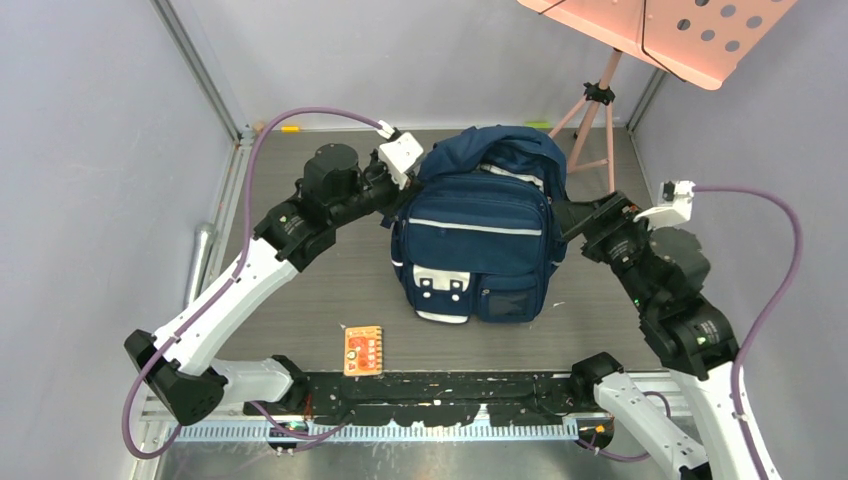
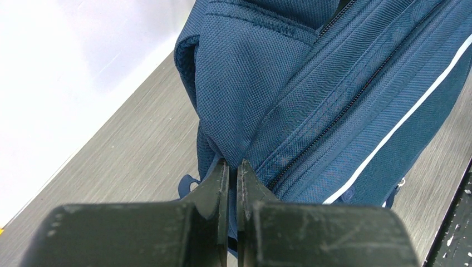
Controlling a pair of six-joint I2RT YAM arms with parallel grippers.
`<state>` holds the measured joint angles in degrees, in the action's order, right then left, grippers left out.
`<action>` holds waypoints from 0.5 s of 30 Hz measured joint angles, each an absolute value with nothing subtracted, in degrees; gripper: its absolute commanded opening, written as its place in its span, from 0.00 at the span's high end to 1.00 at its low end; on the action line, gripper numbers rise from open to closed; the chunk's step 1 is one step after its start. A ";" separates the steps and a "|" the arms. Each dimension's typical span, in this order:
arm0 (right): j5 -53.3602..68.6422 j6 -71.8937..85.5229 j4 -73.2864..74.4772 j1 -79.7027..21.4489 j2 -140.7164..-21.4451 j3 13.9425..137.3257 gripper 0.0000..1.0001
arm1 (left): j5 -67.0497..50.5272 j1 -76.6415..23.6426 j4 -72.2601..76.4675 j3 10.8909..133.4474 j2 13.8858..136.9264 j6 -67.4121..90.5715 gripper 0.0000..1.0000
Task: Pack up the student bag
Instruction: Adjust the student bag at the center of the board.
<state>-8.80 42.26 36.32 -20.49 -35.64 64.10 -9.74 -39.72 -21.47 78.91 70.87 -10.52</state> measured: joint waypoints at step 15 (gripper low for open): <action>-16.58 62.89 24.47 -20.45 -26.11 47.16 0.30 | -11.20 -39.72 -22.13 78.48 69.82 -10.52 1.00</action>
